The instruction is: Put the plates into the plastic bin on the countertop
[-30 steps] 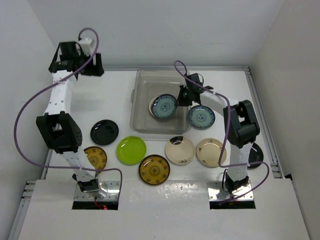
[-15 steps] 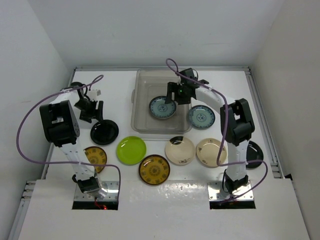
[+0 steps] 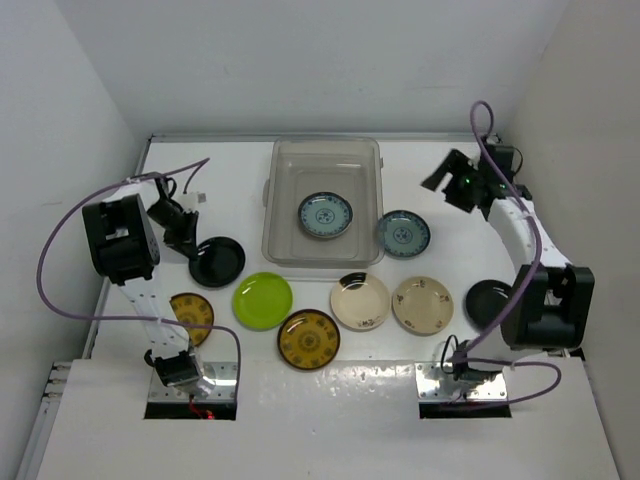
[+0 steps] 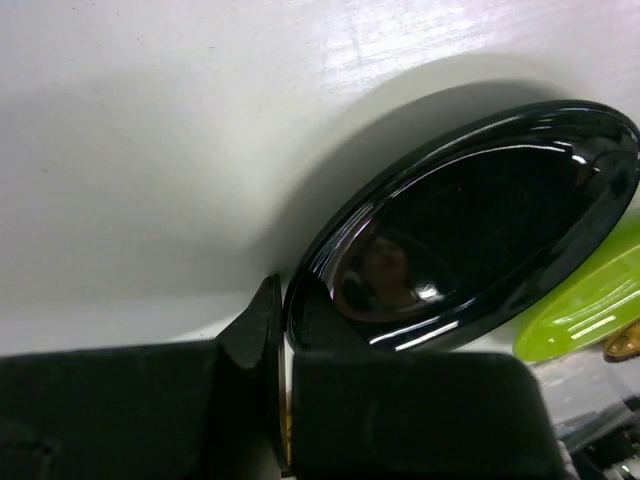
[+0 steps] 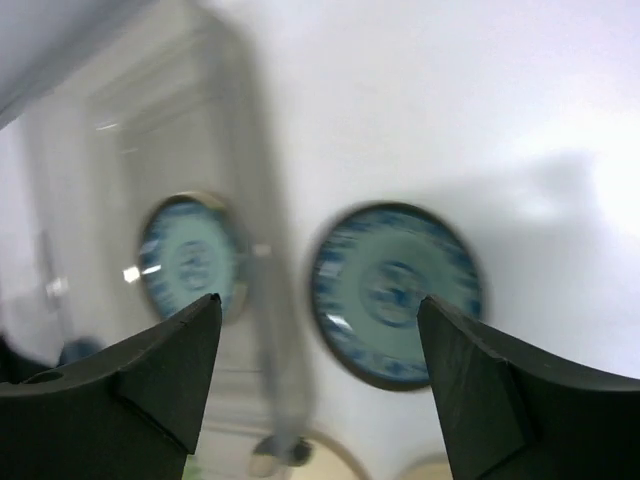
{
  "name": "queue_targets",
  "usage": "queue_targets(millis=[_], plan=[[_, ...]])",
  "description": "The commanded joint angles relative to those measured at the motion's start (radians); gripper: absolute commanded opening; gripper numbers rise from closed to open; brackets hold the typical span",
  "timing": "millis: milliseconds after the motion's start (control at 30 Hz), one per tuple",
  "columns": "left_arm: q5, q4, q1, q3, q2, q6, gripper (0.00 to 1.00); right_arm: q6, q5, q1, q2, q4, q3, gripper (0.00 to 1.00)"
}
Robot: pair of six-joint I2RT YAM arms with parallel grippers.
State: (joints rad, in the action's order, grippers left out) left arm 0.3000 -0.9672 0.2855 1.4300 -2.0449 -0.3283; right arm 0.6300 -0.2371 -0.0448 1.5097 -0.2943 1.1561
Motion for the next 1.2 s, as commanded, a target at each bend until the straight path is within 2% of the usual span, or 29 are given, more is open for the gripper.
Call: queue_targets(millis=[0, 133, 267, 367, 533, 567, 667, 833, 967, 1167], plan=[[-0.019, 0.019, 0.017, 0.094, -0.051, 0.009, 0.0, 0.048, -0.011, -0.079, 0.075, -0.023, -0.132, 0.75], [-0.009, 0.008, 0.017, 0.295, -0.009, 0.07, 0.0, 0.022, -0.06, -0.13, 0.182, -0.052, -0.147, 0.67], [0.027, -0.004, -0.02, 0.631, 0.023, 0.143, 0.0, 0.023, -0.108, -0.133, 0.276, 0.017, -0.188, 0.58], [0.069, -0.013, -0.063, 0.768, 0.046, 0.17, 0.0, 0.056, -0.113, -0.132, 0.287, 0.082, -0.24, 0.5], [0.151, 0.019, -0.233, 0.797, 0.068, 0.196, 0.0, 0.099, -0.099, -0.139, 0.29, 0.187, -0.312, 0.29], [0.165, 0.031, -0.261, 0.797, 0.068, 0.205, 0.0, 0.102, -0.093, -0.142, 0.29, 0.204, -0.323, 0.18], [0.211, 0.071, -0.37, 0.797, 0.042, 0.215, 0.0, 0.102, -0.068, -0.155, 0.276, 0.205, -0.331, 0.0], [0.211, 0.119, -0.535, 0.788, -0.108, 0.25, 0.0, 0.089, -0.01, -0.168, 0.198, 0.193, -0.351, 0.0], [0.182, 0.145, -0.588, 0.819, -0.247, 0.271, 0.0, 0.086, 0.012, -0.176, 0.127, 0.176, -0.355, 0.0], [0.157, 0.154, -0.617, 0.805, -0.314, 0.268, 0.0, 0.074, 0.059, -0.182, -0.02, 0.146, -0.357, 0.0]])
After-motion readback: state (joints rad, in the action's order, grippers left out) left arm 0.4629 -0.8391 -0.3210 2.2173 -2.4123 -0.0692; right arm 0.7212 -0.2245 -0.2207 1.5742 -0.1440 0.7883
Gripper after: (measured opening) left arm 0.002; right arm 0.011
